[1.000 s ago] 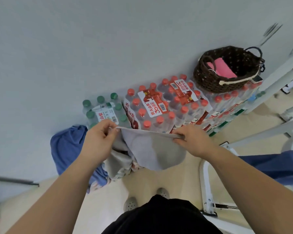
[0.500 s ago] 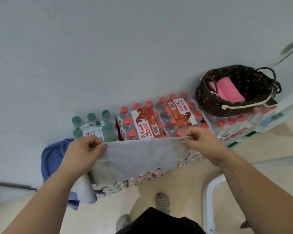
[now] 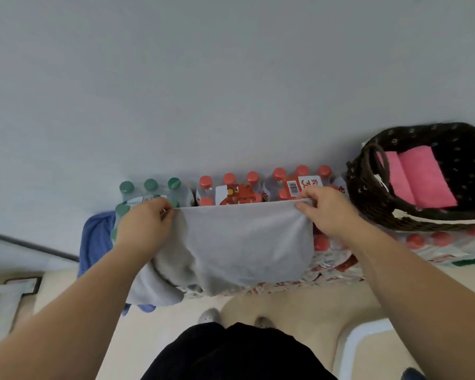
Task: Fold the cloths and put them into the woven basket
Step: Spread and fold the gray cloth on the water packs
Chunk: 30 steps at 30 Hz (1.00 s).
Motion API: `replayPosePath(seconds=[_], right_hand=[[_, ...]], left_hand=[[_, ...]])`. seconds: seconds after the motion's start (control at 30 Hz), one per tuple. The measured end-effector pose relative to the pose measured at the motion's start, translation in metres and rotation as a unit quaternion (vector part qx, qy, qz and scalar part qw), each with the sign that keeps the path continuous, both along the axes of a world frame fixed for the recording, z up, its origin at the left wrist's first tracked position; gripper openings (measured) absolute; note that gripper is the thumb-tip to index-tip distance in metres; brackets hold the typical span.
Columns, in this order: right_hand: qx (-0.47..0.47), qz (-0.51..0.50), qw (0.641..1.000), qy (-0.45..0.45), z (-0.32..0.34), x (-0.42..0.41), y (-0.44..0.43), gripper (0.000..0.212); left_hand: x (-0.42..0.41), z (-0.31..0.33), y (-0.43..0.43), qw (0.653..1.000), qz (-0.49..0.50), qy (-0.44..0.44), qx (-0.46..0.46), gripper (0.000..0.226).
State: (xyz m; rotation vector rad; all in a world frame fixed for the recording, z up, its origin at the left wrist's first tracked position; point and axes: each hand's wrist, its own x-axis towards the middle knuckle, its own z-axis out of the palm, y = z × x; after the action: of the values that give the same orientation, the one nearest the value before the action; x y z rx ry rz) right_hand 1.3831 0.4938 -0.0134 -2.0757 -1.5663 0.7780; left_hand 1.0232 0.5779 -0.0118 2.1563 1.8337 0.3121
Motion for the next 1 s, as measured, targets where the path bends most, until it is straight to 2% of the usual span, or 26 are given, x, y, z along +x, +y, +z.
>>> replayPosePath(seconds=[0.1,0.2,0.43,0.5,0.6,0.67,0.73,0.8,0.87,0.93,1.0], right_hand=[[-0.025,0.003,0.999,-0.041,-0.013,0.006,0.021,0.012],[-0.035,-0.051,0.993,-0.098,-0.024,0.006,0.038,0.013],[-0.042,-0.191,0.969,-0.153,-0.028,0.0,0.06,0.011],[-0.05,-0.242,0.957,-0.15,-0.029,0.004,0.066,0.018],[-0.032,-0.365,0.926,-0.087,-0.028,0.004,0.079,0.024],[-0.002,-0.437,0.897,-0.07,-0.024,-0.003,0.091,0.023],[0.035,-0.462,0.883,-0.073,-0.022,-0.014,0.098,0.021],[0.061,-0.447,0.89,-0.061,-0.021,-0.028,0.099,0.022],[0.051,-0.379,0.923,-0.05,-0.025,-0.043,0.092,0.045],[-0.041,-0.265,0.954,-0.131,-0.037,-0.054,0.081,0.071],[-0.148,-0.181,0.946,-0.223,-0.049,-0.062,0.068,0.08]], left_hand=[[0.003,-0.009,0.018,0.999,-0.023,0.046,-0.003,0.014],[0.005,-0.021,0.041,0.996,-0.06,0.07,-0.01,0.015],[0.018,-0.041,0.082,0.988,-0.149,0.025,0.04,0.017],[0.027,-0.045,0.091,0.978,-0.194,0.023,0.073,0.027],[0.043,-0.047,0.099,0.957,-0.27,0.029,0.107,0.036],[0.051,-0.047,0.103,0.946,-0.299,0.051,0.112,0.033],[0.056,-0.047,0.109,0.939,-0.311,0.076,0.125,0.019],[0.06,-0.048,0.114,0.933,-0.319,0.084,0.144,0.008],[0.064,-0.047,0.119,0.922,-0.34,0.083,0.166,0.005],[0.07,-0.048,0.122,0.908,-0.365,0.074,0.19,0.005],[0.075,-0.05,0.124,0.898,-0.382,0.073,0.205,0.006]])
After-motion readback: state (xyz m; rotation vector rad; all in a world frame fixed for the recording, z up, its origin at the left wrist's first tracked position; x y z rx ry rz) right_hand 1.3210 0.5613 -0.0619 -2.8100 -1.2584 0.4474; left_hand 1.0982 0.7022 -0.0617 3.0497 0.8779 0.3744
